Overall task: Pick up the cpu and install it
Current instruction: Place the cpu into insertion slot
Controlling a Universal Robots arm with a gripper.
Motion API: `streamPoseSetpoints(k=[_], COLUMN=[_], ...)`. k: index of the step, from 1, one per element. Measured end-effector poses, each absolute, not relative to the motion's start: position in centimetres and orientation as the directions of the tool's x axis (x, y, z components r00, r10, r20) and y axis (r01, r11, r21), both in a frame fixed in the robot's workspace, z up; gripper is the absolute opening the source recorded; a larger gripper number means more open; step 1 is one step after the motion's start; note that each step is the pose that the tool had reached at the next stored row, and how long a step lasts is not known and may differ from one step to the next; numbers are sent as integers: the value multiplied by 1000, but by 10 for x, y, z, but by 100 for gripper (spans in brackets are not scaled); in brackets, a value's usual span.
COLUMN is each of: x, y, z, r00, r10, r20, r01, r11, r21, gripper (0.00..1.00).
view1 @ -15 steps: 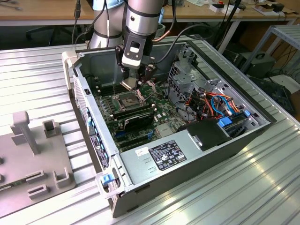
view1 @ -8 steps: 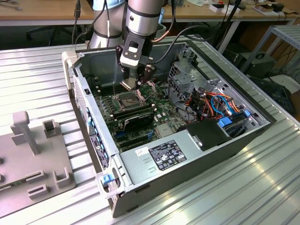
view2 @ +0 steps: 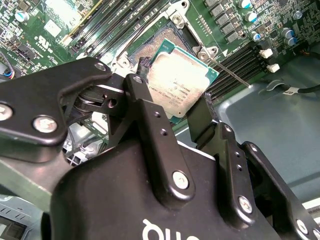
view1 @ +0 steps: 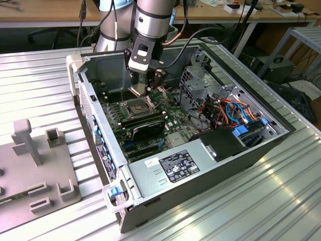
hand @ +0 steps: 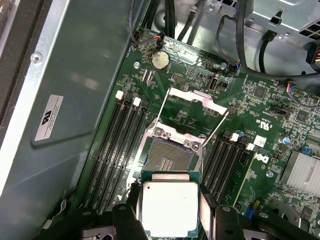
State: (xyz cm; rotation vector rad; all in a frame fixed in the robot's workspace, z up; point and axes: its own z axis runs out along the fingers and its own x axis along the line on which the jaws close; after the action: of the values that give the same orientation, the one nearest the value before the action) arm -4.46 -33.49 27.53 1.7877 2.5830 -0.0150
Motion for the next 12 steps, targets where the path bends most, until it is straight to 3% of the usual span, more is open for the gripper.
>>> streamPoseSetpoints(k=[12], x=[-45], y=[-335], z=[275], r00=[-284], r10=[959], r20=[-6], r01=[959], r11=[284], r21=[-8], gripper=[55])
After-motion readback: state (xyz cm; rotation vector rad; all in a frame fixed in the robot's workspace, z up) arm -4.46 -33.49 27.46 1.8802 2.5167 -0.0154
